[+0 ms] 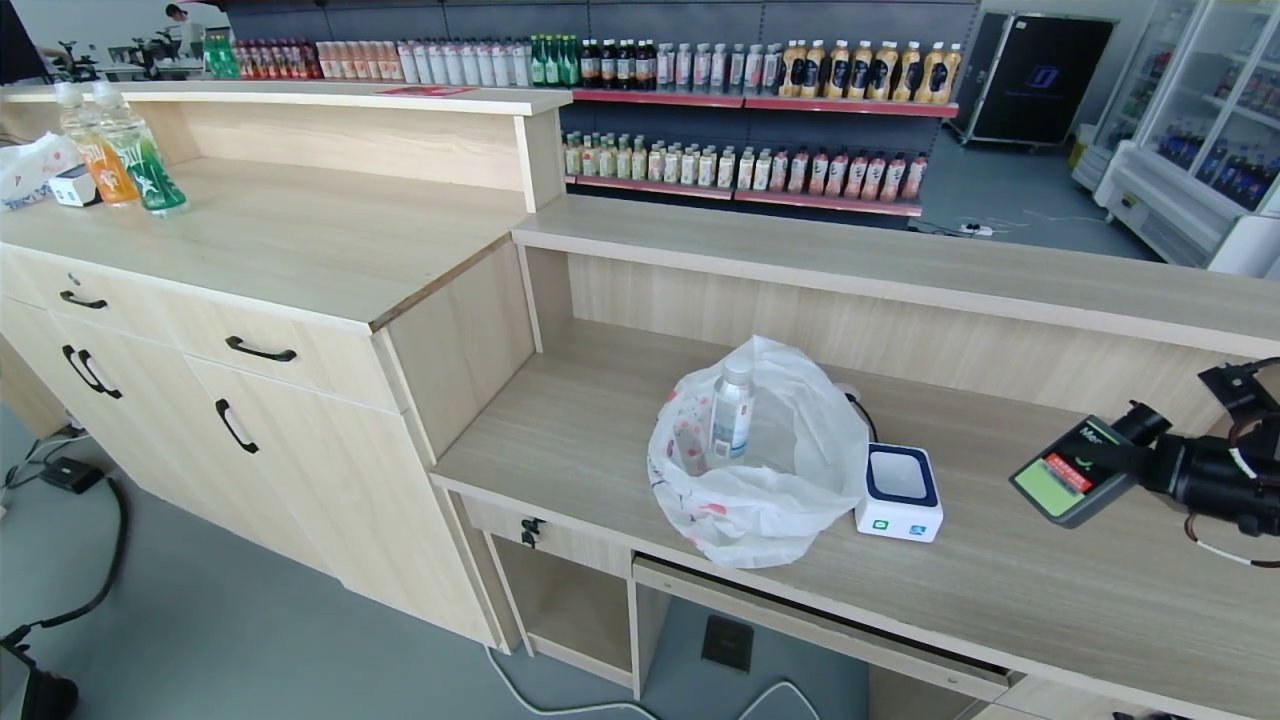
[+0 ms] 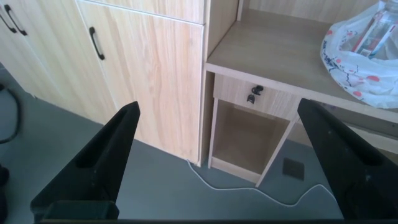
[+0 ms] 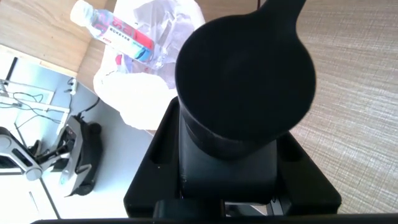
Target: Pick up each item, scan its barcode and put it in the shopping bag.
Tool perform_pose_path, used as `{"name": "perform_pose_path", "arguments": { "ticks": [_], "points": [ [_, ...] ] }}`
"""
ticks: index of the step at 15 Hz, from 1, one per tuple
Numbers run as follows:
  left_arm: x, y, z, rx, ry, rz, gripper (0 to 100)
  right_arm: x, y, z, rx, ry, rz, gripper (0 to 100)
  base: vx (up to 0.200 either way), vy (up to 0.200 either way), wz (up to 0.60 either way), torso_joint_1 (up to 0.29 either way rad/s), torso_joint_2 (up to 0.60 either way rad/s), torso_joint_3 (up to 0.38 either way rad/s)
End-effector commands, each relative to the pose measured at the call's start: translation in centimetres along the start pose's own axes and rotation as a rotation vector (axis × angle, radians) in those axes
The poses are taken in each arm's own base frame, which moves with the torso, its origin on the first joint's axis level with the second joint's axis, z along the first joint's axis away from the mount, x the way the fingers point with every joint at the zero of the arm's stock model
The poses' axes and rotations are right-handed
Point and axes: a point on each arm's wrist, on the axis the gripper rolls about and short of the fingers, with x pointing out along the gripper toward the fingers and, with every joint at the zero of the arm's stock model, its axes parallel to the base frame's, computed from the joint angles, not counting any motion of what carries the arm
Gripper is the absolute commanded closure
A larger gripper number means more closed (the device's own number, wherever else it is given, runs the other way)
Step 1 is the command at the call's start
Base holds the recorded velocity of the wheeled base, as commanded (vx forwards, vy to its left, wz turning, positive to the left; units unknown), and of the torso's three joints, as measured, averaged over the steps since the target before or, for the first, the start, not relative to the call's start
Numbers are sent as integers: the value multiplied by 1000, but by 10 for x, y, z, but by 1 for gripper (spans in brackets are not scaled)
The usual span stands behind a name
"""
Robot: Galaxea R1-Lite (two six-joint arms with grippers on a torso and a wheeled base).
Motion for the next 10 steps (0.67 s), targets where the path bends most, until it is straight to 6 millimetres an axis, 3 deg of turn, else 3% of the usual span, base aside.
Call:
{"name": "perform_pose_path", "arguments": {
  "ticks": [1,10],
  "points": [
    [0,0,0,0,0,0,0,1,-2,-1,-1,4,0,100,0,0,0,0,0,0],
    [0,0,0,-1,0,0,0,10,-5,-5,-11,10,28,100,0,0,0,0,0,0]
  ]
}}
